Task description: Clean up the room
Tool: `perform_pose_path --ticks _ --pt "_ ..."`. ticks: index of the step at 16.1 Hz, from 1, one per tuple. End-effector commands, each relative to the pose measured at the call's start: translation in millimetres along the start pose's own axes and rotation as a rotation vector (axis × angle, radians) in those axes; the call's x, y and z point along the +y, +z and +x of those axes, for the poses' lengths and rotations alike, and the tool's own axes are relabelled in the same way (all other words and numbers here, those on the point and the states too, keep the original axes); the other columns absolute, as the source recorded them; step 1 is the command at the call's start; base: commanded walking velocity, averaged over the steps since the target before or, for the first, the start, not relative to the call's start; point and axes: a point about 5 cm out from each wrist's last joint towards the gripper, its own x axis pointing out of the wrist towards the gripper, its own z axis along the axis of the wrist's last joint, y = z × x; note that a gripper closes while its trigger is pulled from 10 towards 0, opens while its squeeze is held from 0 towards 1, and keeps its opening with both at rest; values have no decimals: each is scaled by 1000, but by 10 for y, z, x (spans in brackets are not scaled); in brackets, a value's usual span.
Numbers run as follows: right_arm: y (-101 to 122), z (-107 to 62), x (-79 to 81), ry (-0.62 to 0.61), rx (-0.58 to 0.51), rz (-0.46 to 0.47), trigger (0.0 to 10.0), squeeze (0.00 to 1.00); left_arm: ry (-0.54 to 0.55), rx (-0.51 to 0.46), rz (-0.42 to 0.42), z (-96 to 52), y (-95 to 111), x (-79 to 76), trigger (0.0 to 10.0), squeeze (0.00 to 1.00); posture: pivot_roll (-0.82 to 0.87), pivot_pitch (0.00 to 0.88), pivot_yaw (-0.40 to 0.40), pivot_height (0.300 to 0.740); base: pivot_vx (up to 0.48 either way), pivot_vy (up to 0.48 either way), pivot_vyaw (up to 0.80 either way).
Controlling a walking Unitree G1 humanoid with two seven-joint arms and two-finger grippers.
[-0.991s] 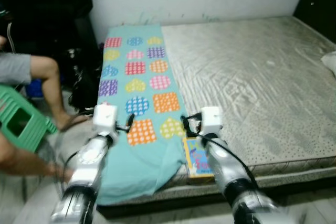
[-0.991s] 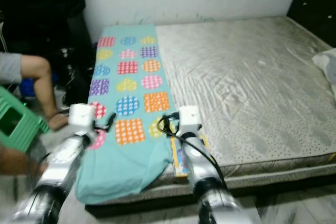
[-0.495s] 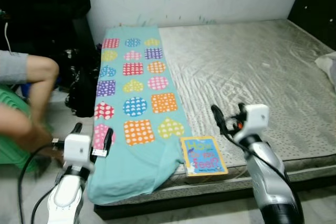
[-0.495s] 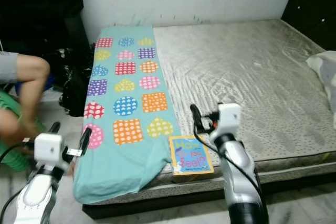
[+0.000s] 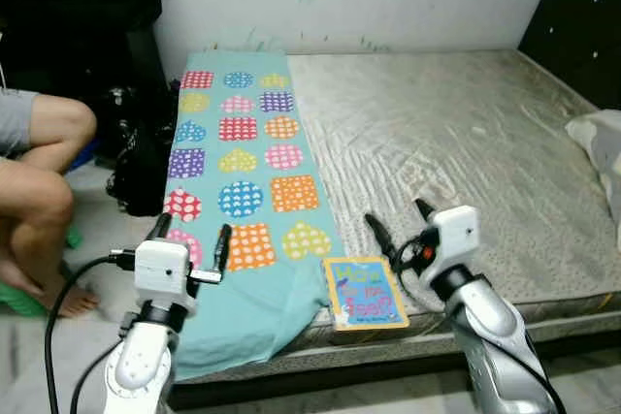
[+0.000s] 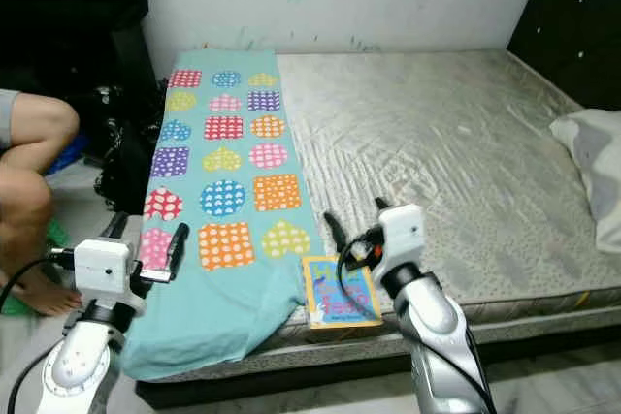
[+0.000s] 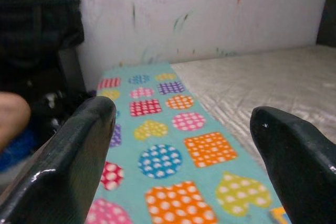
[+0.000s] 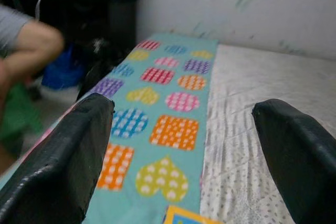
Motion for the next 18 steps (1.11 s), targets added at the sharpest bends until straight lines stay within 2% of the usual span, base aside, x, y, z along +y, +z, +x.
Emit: perform_pose_path --ticks 1,2,5,7,11,16,18 --pt "11 -23 -1 13 15 -12 10000 0 3 19 -27 -32 27 -15 10000 0 -86 0 -68 740 0 0 800" --pt "11 -14 -17 -2 15 -6 10000 0 -4 24 -43 -43 21 -36 10000 0 -89 0 -65 740 0 0 800" --pt "16 -10 -15 -50 17 41 10000 0 -55 36 -94 -22 45 -90 10000 0 -94 0 -62 740 0 0 0" --pt "22 -19 58 -47 20 38 10000 0 -72 43 -136 27 110 -103 10000 0 -108 0 -37 740 0 0 0" --pt "-12 -61 91 -61 36 11 10000 0 -95 51 -149 6 122 -128 10000 0 -110 0 -31 740 0 0 0" --pt "17 11 30 -80 37 1 10000 0 -110 72 -161 30 122 -163 10000 0 -108 0 -31 740 0 0 0" --pt "21 25 26 -85 35 -1 10000 0 -82 71 -140 44 126 -157 10000 0 -109 0 -28 740 0 0 0"
